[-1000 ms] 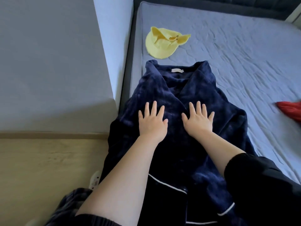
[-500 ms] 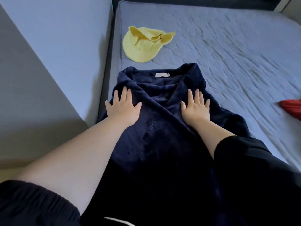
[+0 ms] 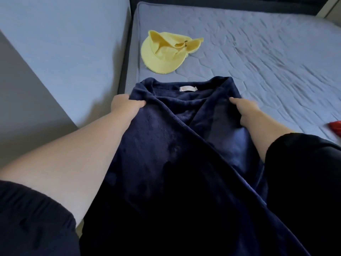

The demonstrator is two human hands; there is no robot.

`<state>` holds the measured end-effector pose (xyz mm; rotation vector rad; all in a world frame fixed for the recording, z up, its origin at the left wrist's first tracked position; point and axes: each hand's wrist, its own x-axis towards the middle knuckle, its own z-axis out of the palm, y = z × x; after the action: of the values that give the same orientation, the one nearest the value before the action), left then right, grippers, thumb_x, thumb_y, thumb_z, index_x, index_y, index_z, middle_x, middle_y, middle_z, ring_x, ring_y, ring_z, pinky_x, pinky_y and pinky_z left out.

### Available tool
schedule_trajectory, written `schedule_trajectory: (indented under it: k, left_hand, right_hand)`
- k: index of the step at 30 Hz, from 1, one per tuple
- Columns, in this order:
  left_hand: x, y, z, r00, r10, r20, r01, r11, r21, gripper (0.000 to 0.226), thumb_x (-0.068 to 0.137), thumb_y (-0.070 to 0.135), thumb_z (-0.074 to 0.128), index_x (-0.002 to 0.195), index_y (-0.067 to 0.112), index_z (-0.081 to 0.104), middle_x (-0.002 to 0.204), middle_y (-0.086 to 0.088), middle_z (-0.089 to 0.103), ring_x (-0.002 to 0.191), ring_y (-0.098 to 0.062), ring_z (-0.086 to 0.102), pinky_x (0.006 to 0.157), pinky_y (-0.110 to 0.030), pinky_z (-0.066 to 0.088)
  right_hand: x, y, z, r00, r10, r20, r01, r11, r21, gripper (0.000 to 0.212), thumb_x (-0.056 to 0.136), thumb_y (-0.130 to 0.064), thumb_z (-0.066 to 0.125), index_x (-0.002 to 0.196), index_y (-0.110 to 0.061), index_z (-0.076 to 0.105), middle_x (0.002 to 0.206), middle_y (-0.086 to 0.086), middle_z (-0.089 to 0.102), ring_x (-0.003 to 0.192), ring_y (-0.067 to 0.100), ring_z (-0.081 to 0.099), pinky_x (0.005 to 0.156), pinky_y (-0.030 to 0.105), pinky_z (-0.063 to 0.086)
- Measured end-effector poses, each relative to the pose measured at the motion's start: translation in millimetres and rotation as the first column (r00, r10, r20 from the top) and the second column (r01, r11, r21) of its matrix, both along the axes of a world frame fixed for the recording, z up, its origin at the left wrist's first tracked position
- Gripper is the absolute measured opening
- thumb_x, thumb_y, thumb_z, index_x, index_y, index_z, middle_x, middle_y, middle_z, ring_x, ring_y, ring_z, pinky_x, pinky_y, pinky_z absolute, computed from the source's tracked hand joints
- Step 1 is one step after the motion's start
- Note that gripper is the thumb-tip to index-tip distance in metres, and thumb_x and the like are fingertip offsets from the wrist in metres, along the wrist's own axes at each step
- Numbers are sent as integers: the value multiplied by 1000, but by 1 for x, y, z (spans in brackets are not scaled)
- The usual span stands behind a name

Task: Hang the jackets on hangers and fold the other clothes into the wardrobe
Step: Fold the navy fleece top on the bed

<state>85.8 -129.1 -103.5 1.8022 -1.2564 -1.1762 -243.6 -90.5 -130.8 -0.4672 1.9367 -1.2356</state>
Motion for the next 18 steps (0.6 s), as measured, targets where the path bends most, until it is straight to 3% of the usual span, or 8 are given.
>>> schedule_trajectory:
  k: [5, 8, 11, 13, 14, 16, 18]
  left_hand:
    - [-7, 17, 22, 994, -79, -78, 77, 997, -28, 20, 74, 20, 75, 93, 15, 69, 93, -6, 70, 88, -24, 65, 83, -37, 55]
    - [-4, 35, 41, 993, -94, -66, 85, 989, -124, 8, 76, 17, 68, 82, 22, 65, 84, 0, 66, 81, -18, 62, 72, -31, 51]
    - [-1, 61, 63, 1000, 15, 19, -9, 960, -278, 13, 75, 5, 58, 81, 16, 59, 77, 2, 59, 70, -14, 53, 59, -24, 43]
    - [5, 85, 71, 995, 95, 38, -77, 940, -334, 18, 75, 0, 54, 79, 17, 56, 72, 4, 55, 64, -13, 49, 54, -22, 40]
    - [9, 97, 72, 991, 125, 35, -105, 931, -349, 21, 75, -2, 52, 73, 19, 53, 68, 5, 52, 61, -13, 46, 52, -23, 38]
    - [16, 128, 68, 978, 207, -33, -206, 920, -332, 29, 74, -7, 45, 64, 20, 47, 60, 6, 45, 57, -13, 40, 54, -23, 35]
    - [22, 161, 54, 936, 310, -168, -344, 906, -246, 32, 76, -12, 40, 66, 16, 53, 60, 4, 42, 62, -15, 42, 62, -26, 34]
  right_hand:
    - [-1, 23, 27, 991, -69, 118, 78, 994, -78, 39, 64, -11, 76, 101, -7, 67, 96, 13, 71, 87, 32, 68, 82, 48, 55]
    - [1, 41, 44, 983, -95, 157, 116, 985, -130, 46, 59, -1, 70, 105, -4, 65, 95, 17, 70, 84, 35, 69, 75, 51, 57]
    - [9, 64, 66, 992, -75, 102, 89, 987, -137, 40, 63, 9, 61, 101, -2, 62, 84, 16, 65, 84, 33, 66, 74, 47, 57]
    - [18, 88, 80, 997, -69, 17, 71, 985, -159, 21, 73, 14, 51, 80, -5, 58, 69, 11, 56, 68, 25, 59, 62, 35, 52]
    - [20, 101, 83, 998, -62, 5, 62, 980, -189, 22, 75, 14, 49, 72, -7, 54, 66, 8, 52, 62, 21, 54, 57, 32, 47]
    - [22, 131, 84, 998, -55, -28, 46, 967, -251, 28, 77, 12, 52, 66, -13, 50, 66, 4, 50, 60, 15, 49, 57, 31, 42]
    - [22, 168, 81, 992, -18, -125, -7, 981, -195, 31, 88, 4, 52, 69, -20, 49, 72, 0, 51, 61, 9, 49, 62, 30, 45]
